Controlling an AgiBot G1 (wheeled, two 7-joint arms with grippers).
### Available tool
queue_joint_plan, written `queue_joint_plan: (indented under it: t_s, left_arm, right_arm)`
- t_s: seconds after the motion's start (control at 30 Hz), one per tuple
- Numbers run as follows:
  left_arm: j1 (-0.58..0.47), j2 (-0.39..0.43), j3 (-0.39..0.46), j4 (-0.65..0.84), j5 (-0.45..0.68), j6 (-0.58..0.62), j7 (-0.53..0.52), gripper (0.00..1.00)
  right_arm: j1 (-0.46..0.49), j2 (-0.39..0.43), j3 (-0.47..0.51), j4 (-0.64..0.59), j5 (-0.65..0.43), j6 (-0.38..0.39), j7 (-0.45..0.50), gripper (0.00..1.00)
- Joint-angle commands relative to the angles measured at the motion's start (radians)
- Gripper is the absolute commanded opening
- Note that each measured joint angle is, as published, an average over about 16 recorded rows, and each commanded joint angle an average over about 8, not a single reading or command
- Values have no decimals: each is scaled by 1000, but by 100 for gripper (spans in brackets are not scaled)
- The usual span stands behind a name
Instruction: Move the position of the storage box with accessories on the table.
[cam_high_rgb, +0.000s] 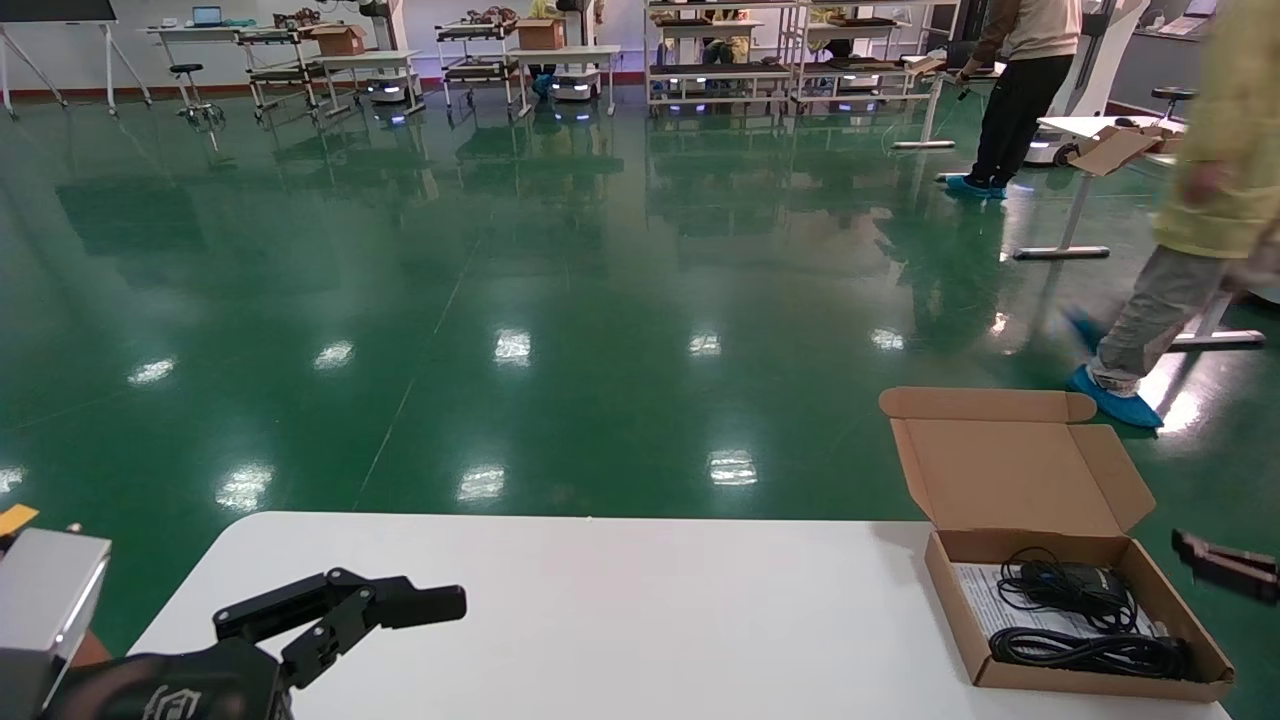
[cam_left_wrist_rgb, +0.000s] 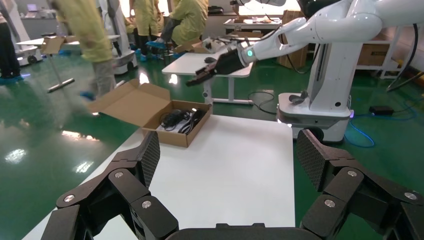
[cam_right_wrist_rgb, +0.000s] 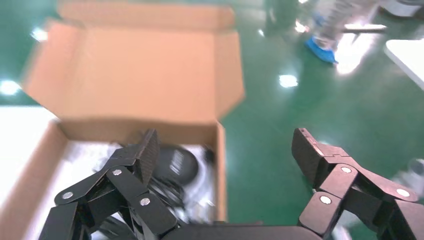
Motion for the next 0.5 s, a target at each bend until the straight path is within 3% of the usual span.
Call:
queue_joint_plan:
  t_s: [0.03,0.2,0.5]
  left_arm:
    - [0,0,0,0,0,0,0,100]
    - [0,0,0,0,0,0,0,100]
    - [0,0,0,0,0,0,0,100]
  right_arm:
    - [11,8,9,5,12,-30,4,100]
    - [23,18,18,12,27,-68,7,100]
    - [12,15,16,20,23,-57,9,100]
